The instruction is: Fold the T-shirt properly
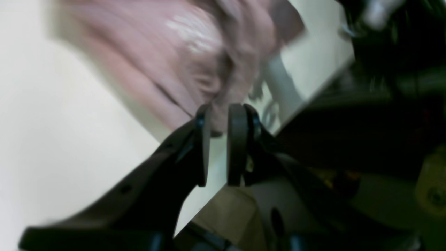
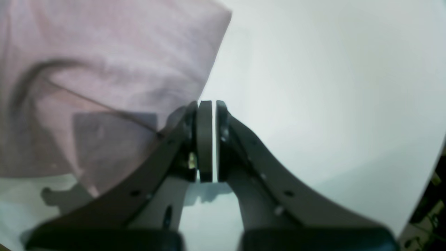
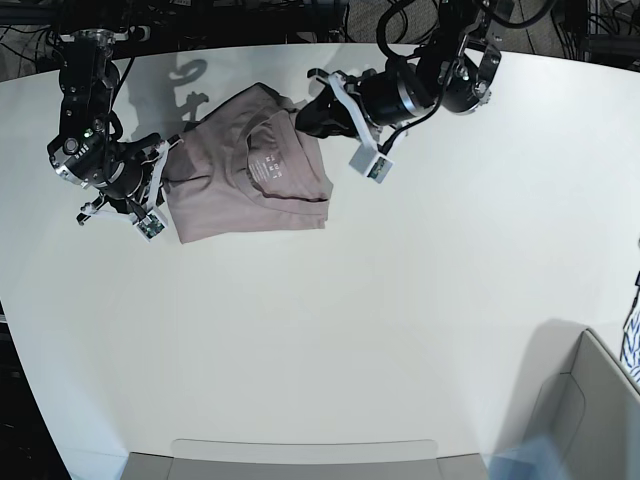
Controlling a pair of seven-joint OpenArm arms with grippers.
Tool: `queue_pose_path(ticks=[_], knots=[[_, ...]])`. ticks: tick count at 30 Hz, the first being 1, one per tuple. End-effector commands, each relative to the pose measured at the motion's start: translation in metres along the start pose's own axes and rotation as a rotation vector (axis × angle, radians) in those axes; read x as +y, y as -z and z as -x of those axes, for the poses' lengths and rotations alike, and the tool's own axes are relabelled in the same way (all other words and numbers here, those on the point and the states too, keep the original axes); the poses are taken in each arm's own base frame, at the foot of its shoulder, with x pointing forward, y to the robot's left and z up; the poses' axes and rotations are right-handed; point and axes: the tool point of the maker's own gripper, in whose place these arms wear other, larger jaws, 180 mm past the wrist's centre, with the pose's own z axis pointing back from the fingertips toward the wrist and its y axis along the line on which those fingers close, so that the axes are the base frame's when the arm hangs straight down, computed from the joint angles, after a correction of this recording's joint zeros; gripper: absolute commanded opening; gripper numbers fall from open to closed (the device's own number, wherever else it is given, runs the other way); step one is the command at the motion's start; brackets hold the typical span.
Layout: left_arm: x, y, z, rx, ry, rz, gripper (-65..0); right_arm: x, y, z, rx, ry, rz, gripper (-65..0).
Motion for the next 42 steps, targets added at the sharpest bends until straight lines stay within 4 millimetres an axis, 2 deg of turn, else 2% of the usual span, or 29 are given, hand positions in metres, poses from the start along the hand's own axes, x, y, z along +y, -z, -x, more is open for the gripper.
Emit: queue_pose_path(ticks=[1, 4, 8, 11, 15, 19, 22, 25, 27, 29, 30, 32, 33, 34, 37, 42], knots=[[-0.01, 0.001, -0.011, -0.025, 0.033, 0.034, -59.7, -0.01, -0.004, -0.006, -0.023, -0.014, 0.021, -63.7], [-0.014, 0.007, -0.009, 0.018, 0.092, 0.054, -64.3, -0.017, -0.002, -0.002, -0.005, -0.019, 0.026, -63.7], [-0.022, 0.018, -0.006, 0.113, 0.237, 0.087, -65.0, -0.026, -0.001, -0.01, -0.017, -0.015, 0.043, -63.7], [-0.027, 0.034, 0.004, 0.232, 0.349, 0.114, -65.0, -0.032, 0.001, -0.015, -0.021, -0.008, 0.05, -63.7], [-0.03, 0.053, 0.018, 0.332, 0.426, 0.134, -65.0, -0.035, 0.006, -0.011, -0.007, 0.007, 0.045, -63.7], [-0.019, 0.079, 0.027, 0.41, 0.417, 0.114, -65.0, -0.034, 0.012, -0.003, 0.019, 0.021, 0.032, -63.7], [-0.009, 0.089, 0.028, 0.429, 0.383, 0.087, -65.0, -0.028, 0.016, 0.006, 0.043, 0.023, 0.012, -63.7], [0.002, 0.091, 0.023, 0.405, 0.408, 0.04, -65.0, 0.001, 0.021, 0.021, 0.115, -0.035, -0.053, -63.7], [0.029, 0.084, 0.011, 0.38, 0.433, -0.048, -65.0, 0.024, 0.019, 0.018, 0.122, -0.114, -0.095, -63.7], [0.062, 0.073, -0.02, 0.3, 0.418, -0.165, -65.0, 0.057, 0.013, 0.011, 0.093, -0.196, -0.151, -63.7], [0.08, 0.064, -0.044, 0.233, 0.39, -0.229, -65.0, 0.07, 0.008, 0.002, 0.063, -0.227, -0.166, -63.7], [0.114, 0.041, -0.063, 0.136, 0.277, -0.325, -65.0, 0.082, -0.002, -0.012, 0.006, -0.241, -0.172, -63.7], [0.124, 0.03, -0.071, 0.092, 0.233, -0.35, -65.0, 0.085, -0.006, -0.019, -0.017, -0.238, -0.17, -63.7], [0.131, 0.017, -0.081, 0.041, 0.198, -0.373, -65.0, 0.086, -0.009, -0.024, -0.035, -0.239, -0.164, -63.7], [0.125, 0.0, -0.098, -0.05, 0.184, -0.38, -65.0, 0.076, -0.016, -0.025, -0.049, -0.224, -0.129, -63.7], [0.11, 0.002, -0.09, -0.061, 0.182, -0.346, -65.0, 0.024, -0.024, -0.012, -0.031, -0.084, 0.0, -63.7]])
